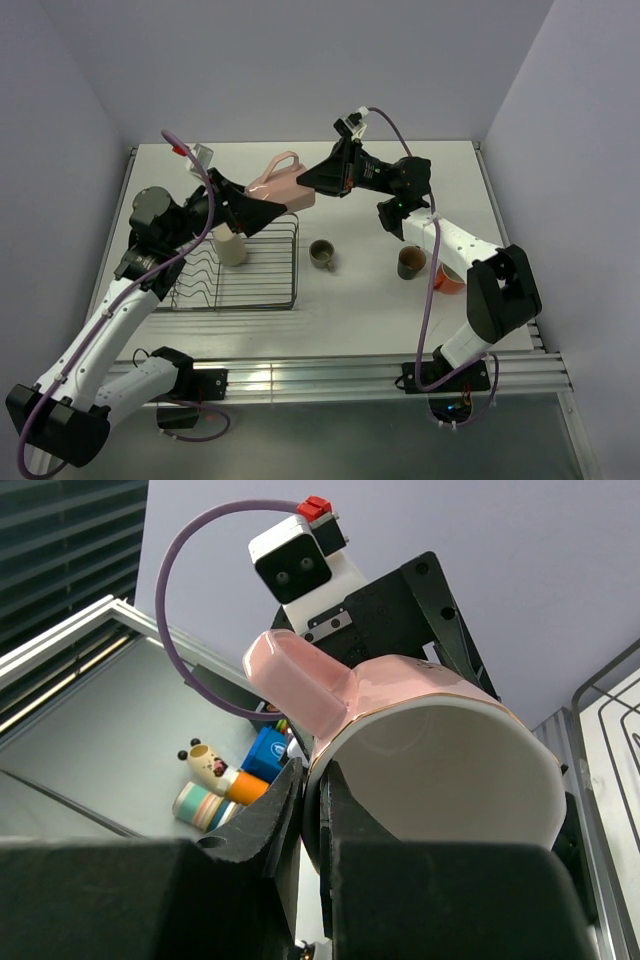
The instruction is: Load the cups into the dish rack
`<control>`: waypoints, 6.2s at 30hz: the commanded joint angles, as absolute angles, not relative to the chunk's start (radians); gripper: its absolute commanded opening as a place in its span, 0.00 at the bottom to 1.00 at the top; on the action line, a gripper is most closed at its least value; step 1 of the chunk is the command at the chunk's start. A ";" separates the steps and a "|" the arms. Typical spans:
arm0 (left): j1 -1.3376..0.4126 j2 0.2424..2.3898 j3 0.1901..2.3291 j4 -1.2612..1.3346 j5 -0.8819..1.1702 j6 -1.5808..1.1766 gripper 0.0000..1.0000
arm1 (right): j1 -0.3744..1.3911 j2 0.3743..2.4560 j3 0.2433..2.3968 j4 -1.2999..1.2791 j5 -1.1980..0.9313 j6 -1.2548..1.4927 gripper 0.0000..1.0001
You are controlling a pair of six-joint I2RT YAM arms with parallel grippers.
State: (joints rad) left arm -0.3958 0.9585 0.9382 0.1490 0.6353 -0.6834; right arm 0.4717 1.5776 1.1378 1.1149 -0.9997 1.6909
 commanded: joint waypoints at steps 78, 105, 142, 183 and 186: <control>-0.405 0.920 1.058 -0.038 0.532 -0.640 0.00 | 0.472 1.336 1.100 0.420 -0.733 1.103 0.59; -0.405 1.101 1.282 -0.765 0.167 -0.397 0.00 | 0.373 1.184 1.115 -0.120 -0.376 0.723 0.61; -0.575 1.497 1.359 -0.856 -0.147 -0.333 0.00 | 0.347 1.232 1.104 -0.121 -0.394 0.673 0.61; -0.604 1.693 1.425 -0.841 -0.236 -0.331 0.23 | 0.308 1.230 1.026 -0.043 -0.443 0.698 0.61; -0.606 1.697 1.420 -0.836 -0.239 -0.331 0.36 | 0.308 1.230 1.025 -0.041 -0.443 0.698 0.61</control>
